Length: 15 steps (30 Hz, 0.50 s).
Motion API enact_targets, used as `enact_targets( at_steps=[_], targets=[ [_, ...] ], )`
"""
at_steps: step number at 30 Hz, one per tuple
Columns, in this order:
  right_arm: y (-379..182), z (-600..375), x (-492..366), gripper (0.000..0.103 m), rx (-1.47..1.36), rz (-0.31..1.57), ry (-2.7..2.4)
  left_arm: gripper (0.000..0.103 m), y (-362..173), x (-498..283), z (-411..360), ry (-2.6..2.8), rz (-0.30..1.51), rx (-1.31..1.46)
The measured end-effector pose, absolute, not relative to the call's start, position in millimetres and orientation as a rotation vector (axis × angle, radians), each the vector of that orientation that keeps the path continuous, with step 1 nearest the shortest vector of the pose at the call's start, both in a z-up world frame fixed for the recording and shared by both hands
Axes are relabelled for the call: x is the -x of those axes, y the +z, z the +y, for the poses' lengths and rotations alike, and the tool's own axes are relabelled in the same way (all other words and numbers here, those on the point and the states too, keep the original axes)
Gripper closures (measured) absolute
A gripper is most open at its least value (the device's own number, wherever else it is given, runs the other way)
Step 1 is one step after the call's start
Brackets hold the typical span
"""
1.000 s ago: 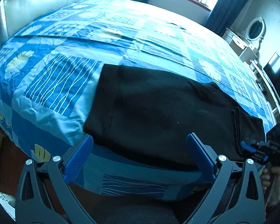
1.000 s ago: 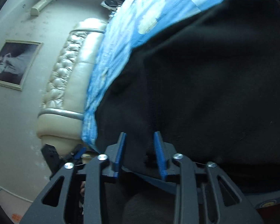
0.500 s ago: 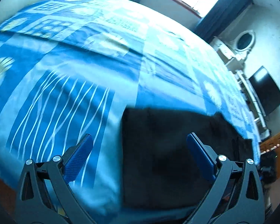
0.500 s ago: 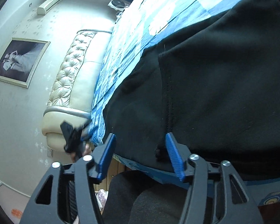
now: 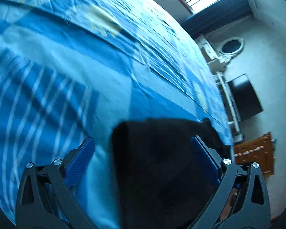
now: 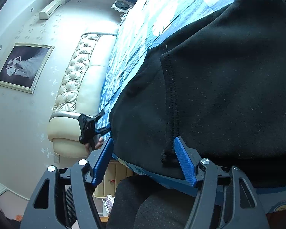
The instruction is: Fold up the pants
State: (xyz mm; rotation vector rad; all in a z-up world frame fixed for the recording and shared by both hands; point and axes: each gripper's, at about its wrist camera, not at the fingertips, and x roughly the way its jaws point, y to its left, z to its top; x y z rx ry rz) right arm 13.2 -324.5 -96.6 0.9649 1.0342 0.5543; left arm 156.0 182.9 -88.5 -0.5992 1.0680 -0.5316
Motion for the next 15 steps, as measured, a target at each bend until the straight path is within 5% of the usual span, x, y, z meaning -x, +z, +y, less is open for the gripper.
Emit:
enact_targets(
  at_steps=[9,11,15],
  targets=[
    [-96,-323,-12,0.036,-0.959,1.026,0.558,0.005,-93,-96,155,-0.682,1.145,0.693],
    [-95,-322,-11,0.035,-0.956,1.022,0.559,0.018,-90,-92,146,-0.637,1.162,0.635],
    [-88,-318,-11,0.029,-0.928,1.024,0.549,0.067,-95,-94,143,-0.533,1.207,0.596]
  ],
)
